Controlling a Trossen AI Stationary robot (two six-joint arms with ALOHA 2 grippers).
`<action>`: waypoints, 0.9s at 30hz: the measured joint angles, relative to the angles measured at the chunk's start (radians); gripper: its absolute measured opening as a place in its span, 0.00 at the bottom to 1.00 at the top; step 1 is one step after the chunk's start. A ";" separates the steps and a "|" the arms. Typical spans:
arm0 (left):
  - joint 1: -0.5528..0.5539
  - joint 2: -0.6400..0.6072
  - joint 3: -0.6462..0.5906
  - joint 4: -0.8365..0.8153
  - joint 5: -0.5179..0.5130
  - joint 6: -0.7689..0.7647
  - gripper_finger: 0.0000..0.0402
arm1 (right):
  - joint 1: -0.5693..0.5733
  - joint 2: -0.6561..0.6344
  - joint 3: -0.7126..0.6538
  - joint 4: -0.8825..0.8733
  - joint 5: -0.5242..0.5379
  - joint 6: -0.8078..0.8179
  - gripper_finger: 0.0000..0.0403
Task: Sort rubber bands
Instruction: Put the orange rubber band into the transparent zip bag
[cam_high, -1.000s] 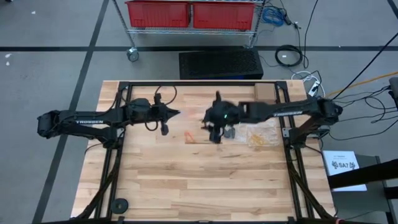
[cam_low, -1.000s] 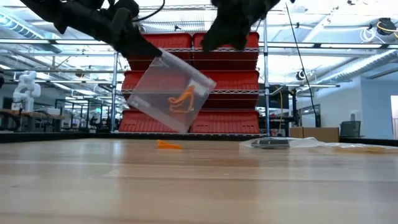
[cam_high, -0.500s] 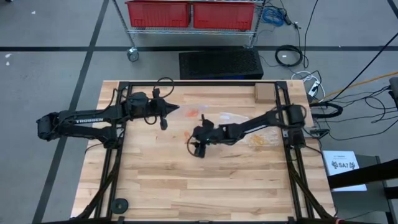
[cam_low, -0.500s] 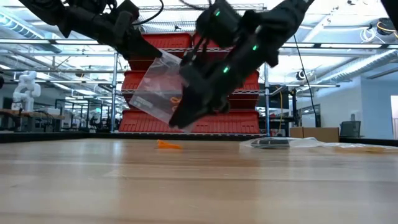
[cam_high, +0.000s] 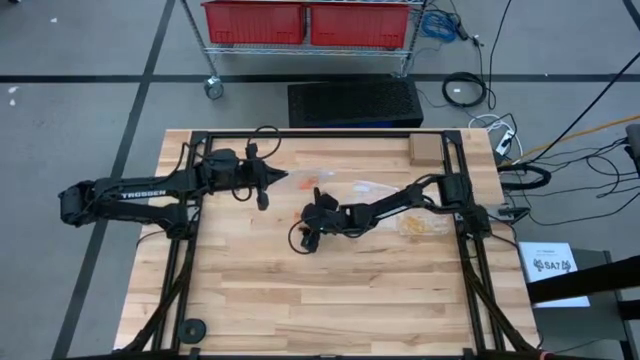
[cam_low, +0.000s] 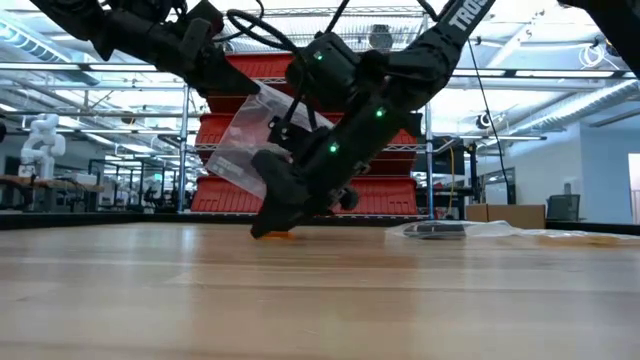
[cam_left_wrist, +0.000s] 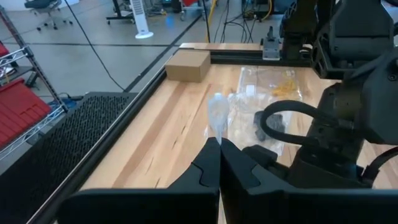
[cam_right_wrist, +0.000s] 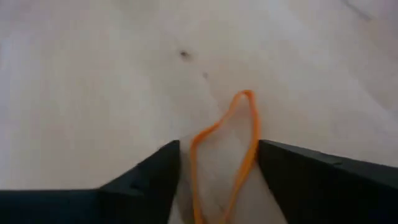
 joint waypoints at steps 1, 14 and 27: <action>0.000 0.000 0.000 -0.001 0.000 0.000 0.00 | 0.000 0.001 0.001 0.001 0.010 0.001 0.51; 0.000 0.000 0.000 0.000 0.001 0.000 0.00 | 0.012 -0.102 -0.007 -0.153 -0.047 -0.071 0.01; -0.011 0.012 -0.001 0.001 0.076 -0.008 0.00 | 0.040 -0.478 -0.004 -0.188 0.056 -0.387 0.00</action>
